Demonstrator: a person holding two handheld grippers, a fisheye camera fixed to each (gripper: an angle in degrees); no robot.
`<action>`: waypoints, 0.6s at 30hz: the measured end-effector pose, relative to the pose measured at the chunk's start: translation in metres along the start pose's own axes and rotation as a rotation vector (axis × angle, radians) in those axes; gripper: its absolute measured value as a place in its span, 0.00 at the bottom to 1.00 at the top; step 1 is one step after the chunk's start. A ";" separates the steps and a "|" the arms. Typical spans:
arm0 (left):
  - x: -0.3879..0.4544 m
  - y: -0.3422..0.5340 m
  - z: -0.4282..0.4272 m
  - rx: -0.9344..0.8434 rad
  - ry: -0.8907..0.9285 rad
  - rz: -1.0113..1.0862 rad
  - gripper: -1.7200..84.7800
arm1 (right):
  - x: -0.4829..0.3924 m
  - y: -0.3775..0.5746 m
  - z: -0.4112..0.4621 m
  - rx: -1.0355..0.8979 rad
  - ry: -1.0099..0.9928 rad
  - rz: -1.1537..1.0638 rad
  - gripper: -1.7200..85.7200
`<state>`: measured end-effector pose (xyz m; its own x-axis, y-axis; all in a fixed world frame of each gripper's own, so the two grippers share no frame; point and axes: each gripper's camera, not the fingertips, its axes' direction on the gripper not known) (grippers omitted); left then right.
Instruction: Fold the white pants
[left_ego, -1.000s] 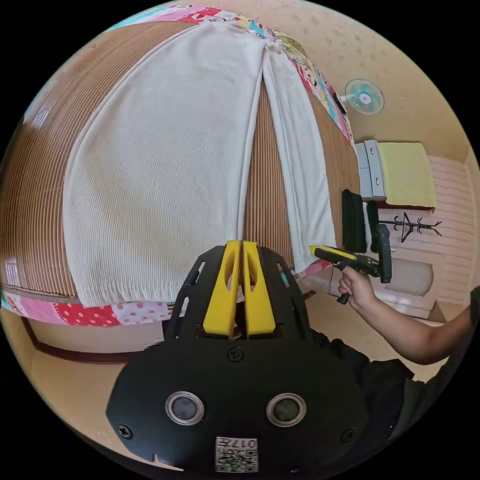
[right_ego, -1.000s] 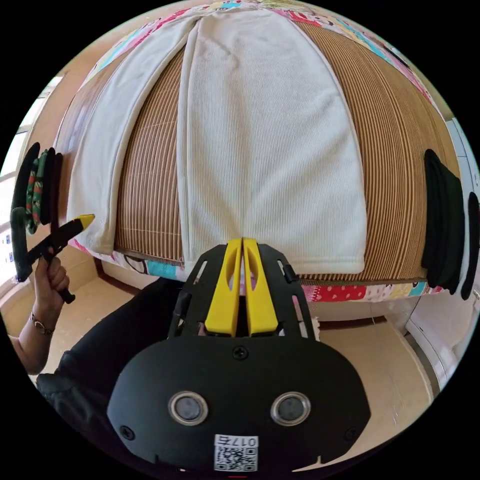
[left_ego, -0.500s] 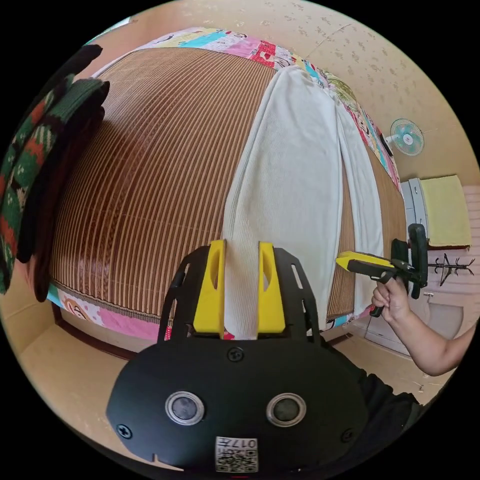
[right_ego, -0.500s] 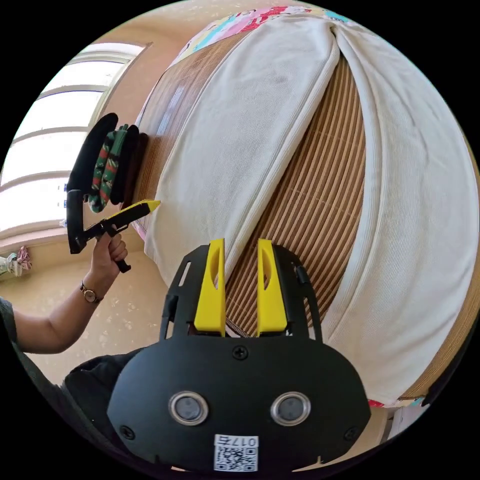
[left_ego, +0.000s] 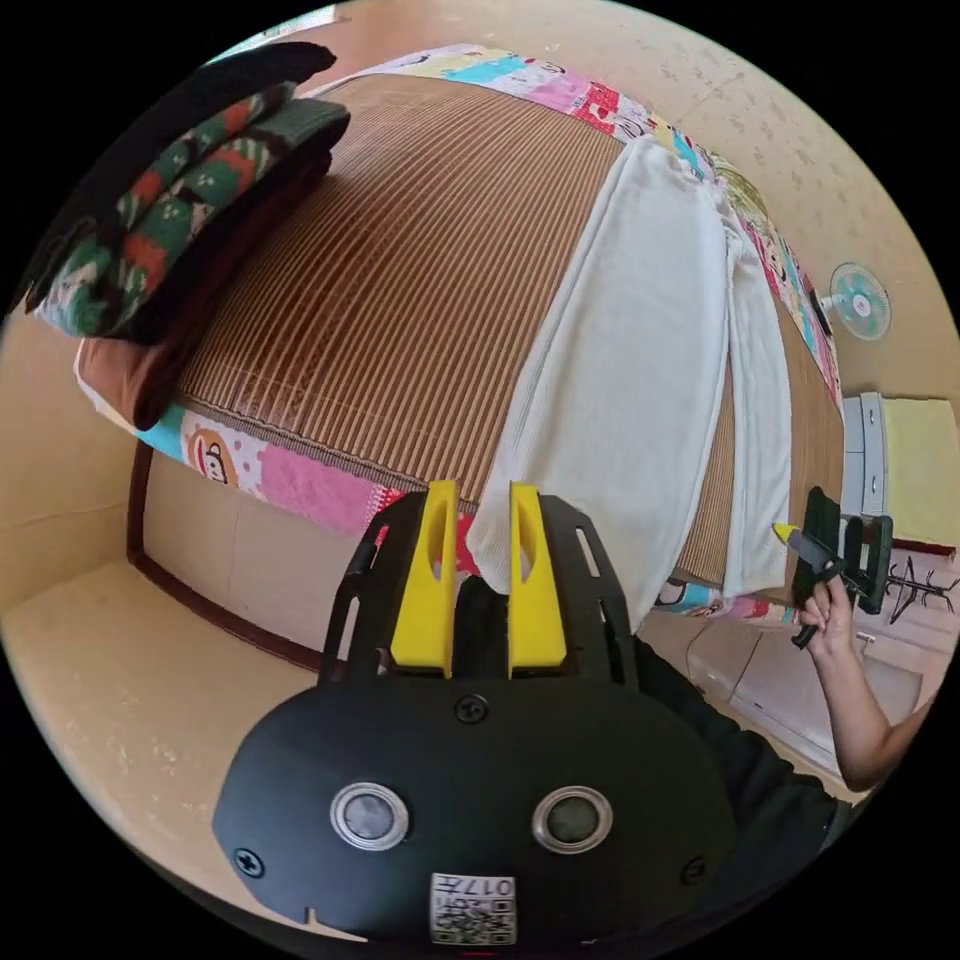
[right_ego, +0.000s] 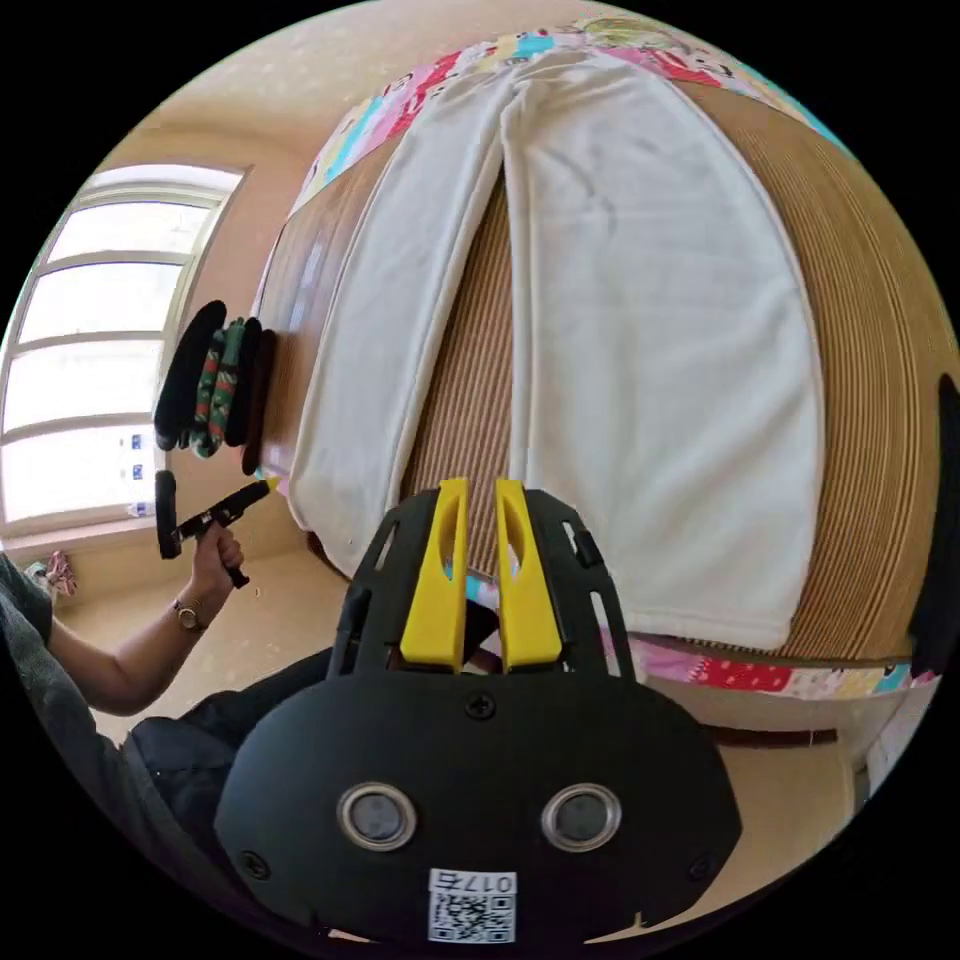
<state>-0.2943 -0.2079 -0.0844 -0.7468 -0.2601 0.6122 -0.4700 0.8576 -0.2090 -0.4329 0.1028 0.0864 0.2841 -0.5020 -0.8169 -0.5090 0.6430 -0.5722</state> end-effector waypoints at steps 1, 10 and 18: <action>-0.002 0.003 -0.008 0.030 0.000 -0.017 0.12 | 0.017 0.004 -0.015 0.027 0.062 0.049 0.11; 0.101 -0.007 0.008 0.000 0.281 0.244 0.12 | 0.142 0.082 -0.038 -0.125 0.061 0.224 0.09; 0.220 0.031 0.021 -0.105 0.569 0.474 0.10 | 0.073 0.190 -0.108 0.027 -0.155 0.322 0.06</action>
<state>-0.4835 -0.2481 0.0276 -0.4857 0.3936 0.7805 -0.0892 0.8659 -0.4922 -0.5963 0.1255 -0.0740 0.2342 -0.1788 -0.9556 -0.5715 0.7699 -0.2841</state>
